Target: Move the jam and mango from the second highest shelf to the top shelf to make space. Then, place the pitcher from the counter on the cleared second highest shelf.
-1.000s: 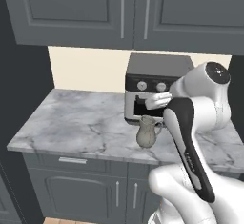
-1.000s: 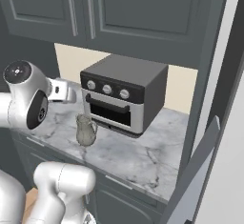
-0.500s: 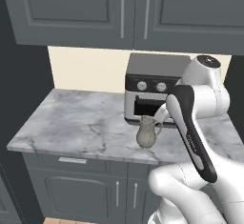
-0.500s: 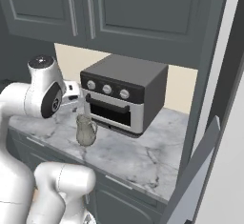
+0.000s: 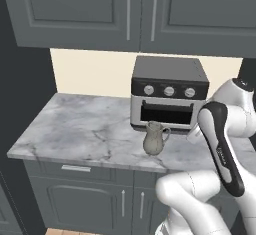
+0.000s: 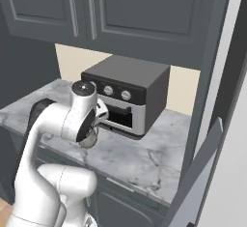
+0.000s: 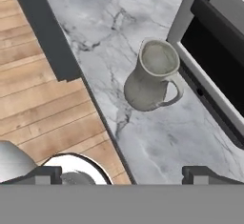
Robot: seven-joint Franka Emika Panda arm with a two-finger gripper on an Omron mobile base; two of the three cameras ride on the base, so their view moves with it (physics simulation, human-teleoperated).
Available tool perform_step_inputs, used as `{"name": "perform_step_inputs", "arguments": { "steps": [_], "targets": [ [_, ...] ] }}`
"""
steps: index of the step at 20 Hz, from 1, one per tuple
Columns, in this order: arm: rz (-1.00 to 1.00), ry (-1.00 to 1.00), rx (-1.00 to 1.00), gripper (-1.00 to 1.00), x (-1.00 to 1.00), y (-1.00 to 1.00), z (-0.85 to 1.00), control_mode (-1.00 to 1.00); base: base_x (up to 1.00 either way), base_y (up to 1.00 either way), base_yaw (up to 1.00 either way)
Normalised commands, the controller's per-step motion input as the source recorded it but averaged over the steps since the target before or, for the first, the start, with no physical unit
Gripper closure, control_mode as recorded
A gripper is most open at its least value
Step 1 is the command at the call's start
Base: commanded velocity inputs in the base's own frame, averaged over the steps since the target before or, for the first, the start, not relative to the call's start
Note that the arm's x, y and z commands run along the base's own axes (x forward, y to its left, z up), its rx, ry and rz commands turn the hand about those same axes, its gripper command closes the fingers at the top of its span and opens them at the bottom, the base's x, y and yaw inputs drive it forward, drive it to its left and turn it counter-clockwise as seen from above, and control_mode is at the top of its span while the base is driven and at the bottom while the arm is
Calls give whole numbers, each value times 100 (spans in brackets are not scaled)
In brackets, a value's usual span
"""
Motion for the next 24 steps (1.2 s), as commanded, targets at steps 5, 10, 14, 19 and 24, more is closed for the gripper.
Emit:
{"name": "perform_step_inputs", "arguments": {
  "steps": [5, 10, 14, 19, 24],
  "targets": [
    [0, 3, 0, -100, 35, -2, -3, -100, 0, 0, 0],
    [7, -1, 5, -100, 32, -2, -21, -100, 0, 0, 0],
    [28, -2, 3, -100, 35, -7, -36, -100, 0, 0, 0],
    [34, -1, 0, -100, 32, 0, -29, -100, 0, 0, 0],
    [20, -3, 0, -100, 29, 0, -10, -100, 0, 0, 0]
  ]
}}
